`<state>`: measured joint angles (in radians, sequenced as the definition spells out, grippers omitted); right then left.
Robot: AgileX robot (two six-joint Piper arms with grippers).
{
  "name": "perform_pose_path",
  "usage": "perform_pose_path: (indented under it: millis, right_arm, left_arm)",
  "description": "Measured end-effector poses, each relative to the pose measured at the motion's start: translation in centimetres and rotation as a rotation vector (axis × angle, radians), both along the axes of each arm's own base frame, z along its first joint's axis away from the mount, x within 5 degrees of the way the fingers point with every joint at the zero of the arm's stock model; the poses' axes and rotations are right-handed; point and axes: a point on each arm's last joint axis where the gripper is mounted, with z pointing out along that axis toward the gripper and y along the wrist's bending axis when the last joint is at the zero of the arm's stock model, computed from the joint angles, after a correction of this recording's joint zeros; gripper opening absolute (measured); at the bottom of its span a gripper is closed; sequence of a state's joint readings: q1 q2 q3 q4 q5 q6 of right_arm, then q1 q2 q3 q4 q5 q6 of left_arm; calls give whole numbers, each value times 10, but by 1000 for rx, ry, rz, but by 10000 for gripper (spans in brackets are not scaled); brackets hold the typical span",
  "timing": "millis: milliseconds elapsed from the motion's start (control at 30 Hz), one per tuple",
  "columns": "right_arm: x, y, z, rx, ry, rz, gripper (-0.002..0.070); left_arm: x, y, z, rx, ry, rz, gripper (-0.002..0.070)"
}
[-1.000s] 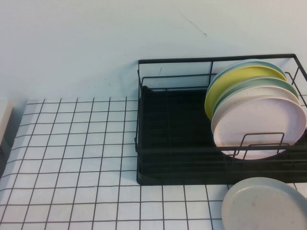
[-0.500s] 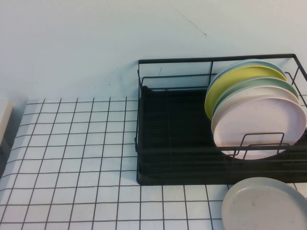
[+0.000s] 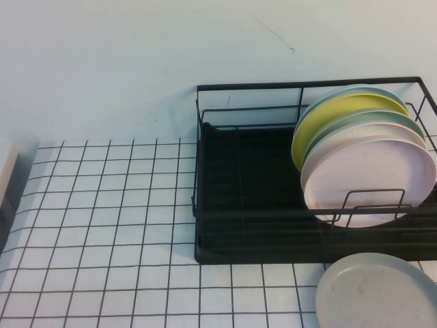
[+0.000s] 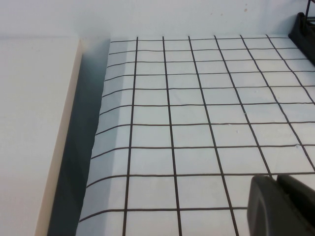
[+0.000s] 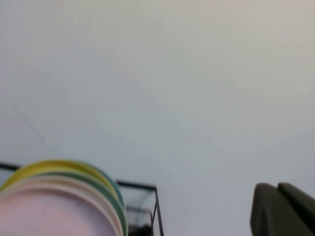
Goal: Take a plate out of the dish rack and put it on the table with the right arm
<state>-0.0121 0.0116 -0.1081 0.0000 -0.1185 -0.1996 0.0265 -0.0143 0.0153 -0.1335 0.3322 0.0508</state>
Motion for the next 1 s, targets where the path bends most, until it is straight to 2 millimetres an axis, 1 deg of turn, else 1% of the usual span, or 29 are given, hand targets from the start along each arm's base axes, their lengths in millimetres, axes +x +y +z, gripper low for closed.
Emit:
perform_pose_path:
  millis: [133,200,300,400,467,633,700,733,867,933,1000]
  right_arm:
    - [6,0,29,1,248,4,-3]
    - [13,0,39,-1,371,6,-3]
    - [31,1,49,-45,571,20,-3]
    - [59,5,55,-150,741,88,-3]
    - [81,10,55,-226,826,166,-3]
    - [134,20,47,-365,922,351,8]
    - [155,23,40,-400,953,407,55]
    - [166,24,36,-408,969,431,99]
    - [196,30,19,-465,990,517,334]
    - [205,36,15,-517,974,551,400]
    - [211,40,13,-574,943,565,430]
  left_arm:
    - [0,0,0,0,0,0,-3]
    - [0,0,0,0,0,0,-3]
    - [0,0,0,0,0,0,-3]
    - [0,0,0,0,0,0,-3]
    - [0,0,0,0,0,0,-3]
    - [0,0,0,0,0,0,-3]
    - [0,0,0,0,0,0,-3]
    - [0,0,0,0,0,0,-3]
    - [0,0,0,0,0,0,-3]
    - [0,0,0,0,0,0,-3]
    - [0,0,0,0,0,0,-3]
